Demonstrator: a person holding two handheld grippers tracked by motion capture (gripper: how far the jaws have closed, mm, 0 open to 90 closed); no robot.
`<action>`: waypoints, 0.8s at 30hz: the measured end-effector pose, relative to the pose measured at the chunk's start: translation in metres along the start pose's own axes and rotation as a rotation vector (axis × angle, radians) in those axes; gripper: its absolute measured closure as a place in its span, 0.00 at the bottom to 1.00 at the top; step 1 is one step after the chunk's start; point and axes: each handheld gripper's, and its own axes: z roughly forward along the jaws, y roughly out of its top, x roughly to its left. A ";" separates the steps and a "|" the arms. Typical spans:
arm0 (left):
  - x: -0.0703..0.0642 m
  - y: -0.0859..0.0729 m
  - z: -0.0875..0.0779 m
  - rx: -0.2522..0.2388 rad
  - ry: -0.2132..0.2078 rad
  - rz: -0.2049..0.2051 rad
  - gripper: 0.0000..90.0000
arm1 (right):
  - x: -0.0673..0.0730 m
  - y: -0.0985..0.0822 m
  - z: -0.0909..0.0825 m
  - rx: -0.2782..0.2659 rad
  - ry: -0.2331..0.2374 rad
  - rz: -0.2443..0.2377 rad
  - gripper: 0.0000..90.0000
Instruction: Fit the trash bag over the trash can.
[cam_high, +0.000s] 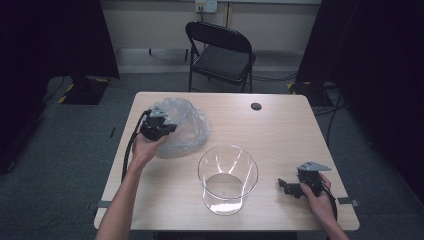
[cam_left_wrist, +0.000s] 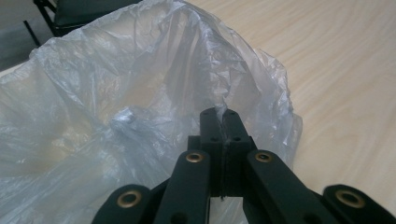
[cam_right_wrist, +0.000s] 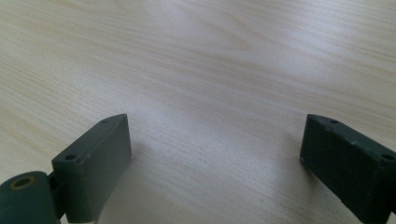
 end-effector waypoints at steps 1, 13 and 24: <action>-0.003 -0.001 -0.004 -0.003 -0.006 0.000 1.00 | 0.000 0.000 0.000 0.000 0.000 0.000 0.09; -0.051 -0.036 -0.038 -0.033 -0.081 0.056 1.00 | 0.000 0.000 0.000 0.001 -0.001 0.001 0.09; -0.079 -0.066 -0.078 -0.050 -0.145 0.063 0.99 | 0.001 0.000 0.000 0.001 -0.002 0.004 0.09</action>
